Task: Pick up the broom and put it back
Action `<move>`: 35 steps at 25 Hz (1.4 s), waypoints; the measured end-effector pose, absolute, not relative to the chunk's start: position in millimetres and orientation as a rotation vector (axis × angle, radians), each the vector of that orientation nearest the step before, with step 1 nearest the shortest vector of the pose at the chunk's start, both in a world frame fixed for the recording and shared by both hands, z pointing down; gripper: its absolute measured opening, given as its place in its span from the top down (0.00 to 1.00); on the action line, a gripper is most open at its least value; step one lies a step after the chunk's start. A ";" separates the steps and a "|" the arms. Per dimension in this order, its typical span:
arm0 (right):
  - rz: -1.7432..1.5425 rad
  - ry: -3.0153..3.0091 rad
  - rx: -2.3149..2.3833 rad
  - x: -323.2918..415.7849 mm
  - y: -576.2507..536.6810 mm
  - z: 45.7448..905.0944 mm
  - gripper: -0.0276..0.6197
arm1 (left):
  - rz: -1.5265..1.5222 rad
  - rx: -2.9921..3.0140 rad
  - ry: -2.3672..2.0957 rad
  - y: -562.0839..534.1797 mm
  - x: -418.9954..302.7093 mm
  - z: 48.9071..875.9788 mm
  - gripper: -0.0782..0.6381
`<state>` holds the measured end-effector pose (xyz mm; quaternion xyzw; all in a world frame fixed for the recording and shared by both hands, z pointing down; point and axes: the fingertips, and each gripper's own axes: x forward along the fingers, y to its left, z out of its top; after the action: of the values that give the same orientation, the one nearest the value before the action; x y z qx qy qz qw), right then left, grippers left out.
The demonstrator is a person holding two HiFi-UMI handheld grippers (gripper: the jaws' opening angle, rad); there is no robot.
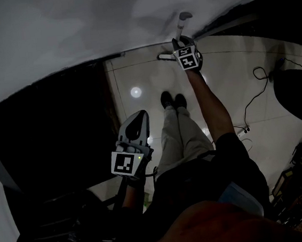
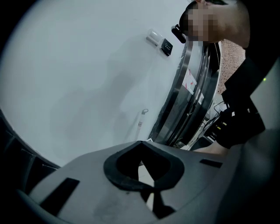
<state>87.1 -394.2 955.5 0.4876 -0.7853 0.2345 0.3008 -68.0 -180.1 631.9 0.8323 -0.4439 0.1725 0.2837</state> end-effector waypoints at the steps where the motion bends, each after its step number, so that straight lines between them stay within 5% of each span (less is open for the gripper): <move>1: 0.610 -2.088 1.288 87.0 -384.4 952.8 0.82 | 0.460 2.232 -1.184 -180.1 -66.8 629.7 0.88; 13: 0.424 -2.145 1.208 57.5 -273.2 838.9 0.82 | 0.364 2.323 -1.224 -178.3 -74.8 557.1 0.88; 35: 0.051 -2.549 1.449 36.2 -237.8 421.0 0.82 | 0.040 2.606 -1.268 -194.7 -104.3 376.1 0.88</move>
<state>36.2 -237.8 421.0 0.4915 -0.8644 0.0174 0.1045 -104.3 -194.7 376.1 0.8925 -0.4342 0.0138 0.1211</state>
